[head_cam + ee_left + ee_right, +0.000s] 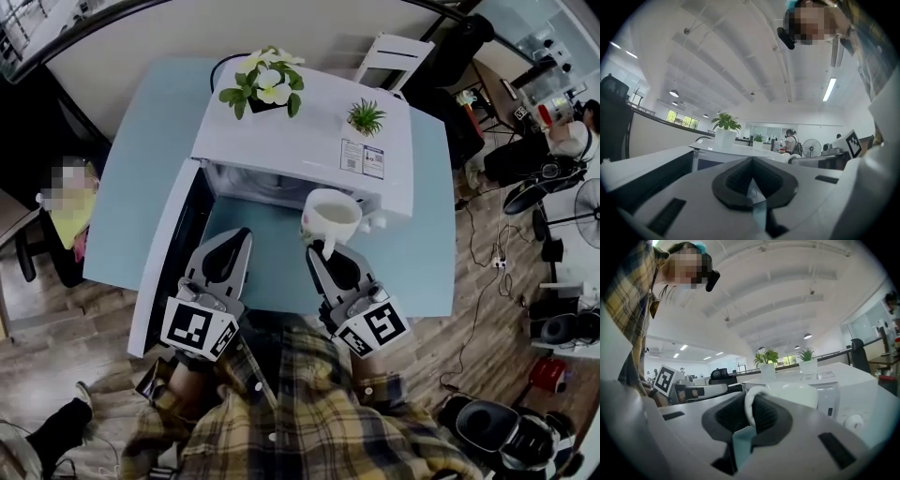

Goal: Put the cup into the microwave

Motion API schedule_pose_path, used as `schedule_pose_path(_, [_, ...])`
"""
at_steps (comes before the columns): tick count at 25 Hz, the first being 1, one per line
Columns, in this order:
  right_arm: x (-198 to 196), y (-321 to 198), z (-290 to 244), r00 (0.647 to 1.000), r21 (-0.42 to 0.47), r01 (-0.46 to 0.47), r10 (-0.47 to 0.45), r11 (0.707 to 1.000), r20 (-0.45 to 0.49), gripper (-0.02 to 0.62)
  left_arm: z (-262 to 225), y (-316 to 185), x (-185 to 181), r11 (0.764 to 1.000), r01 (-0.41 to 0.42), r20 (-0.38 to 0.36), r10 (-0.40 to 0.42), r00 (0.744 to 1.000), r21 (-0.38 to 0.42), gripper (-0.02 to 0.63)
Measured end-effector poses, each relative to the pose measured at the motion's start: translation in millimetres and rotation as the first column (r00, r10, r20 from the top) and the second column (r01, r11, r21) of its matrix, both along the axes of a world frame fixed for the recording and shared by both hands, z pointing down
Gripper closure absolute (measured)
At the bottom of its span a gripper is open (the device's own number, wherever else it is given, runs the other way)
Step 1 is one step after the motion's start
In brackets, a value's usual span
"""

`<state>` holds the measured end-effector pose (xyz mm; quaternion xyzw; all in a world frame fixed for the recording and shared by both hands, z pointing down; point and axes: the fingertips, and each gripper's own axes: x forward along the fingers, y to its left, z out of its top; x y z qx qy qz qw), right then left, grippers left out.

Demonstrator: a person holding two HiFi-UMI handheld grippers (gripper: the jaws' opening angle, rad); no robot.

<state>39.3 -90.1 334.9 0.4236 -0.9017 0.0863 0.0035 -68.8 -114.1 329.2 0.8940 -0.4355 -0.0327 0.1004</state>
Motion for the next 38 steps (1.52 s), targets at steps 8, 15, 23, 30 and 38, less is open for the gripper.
schedule_pose_path(8, [-2, -2, 10, 1.000, -0.027, -0.014, 0.014, 1.000, -0.002, 0.552, 7, -4, 4, 0.999, -0.029, 0.006, 0.029, 1.000, -0.016, 0.614])
schedule_pose_path(15, [-3, -4, 20, 1.000, -0.042, -0.003, 0.003, 0.999, -0.013, 0.552, 17, -4, 9, 0.998, -0.045, 0.022, 0.046, 0.999, -0.042, 0.614])
schedule_pose_path(23, [-7, -12, 35, 0.999, -0.052, 0.030, -0.032, 0.998, -0.043, 0.552, 32, -7, 12, 0.996, -0.048, 0.041, 0.051, 0.998, -0.081, 0.614])
schedule_pose_path(30, [-9, -21, 47, 0.998, -0.062, 0.051, -0.053, 0.997, -0.043, 0.552, 45, -8, 15, 0.993, -0.036, 0.044, 0.041, 0.998, -0.112, 0.614])
schedule_pose_path(38, [-7, -31, 66, 0.996, -0.078, 0.070, -0.074, 0.994, -0.048, 0.552, 60, -9, 17, 0.991, -0.016, 0.057, 0.024, 0.998, -0.136, 0.614])
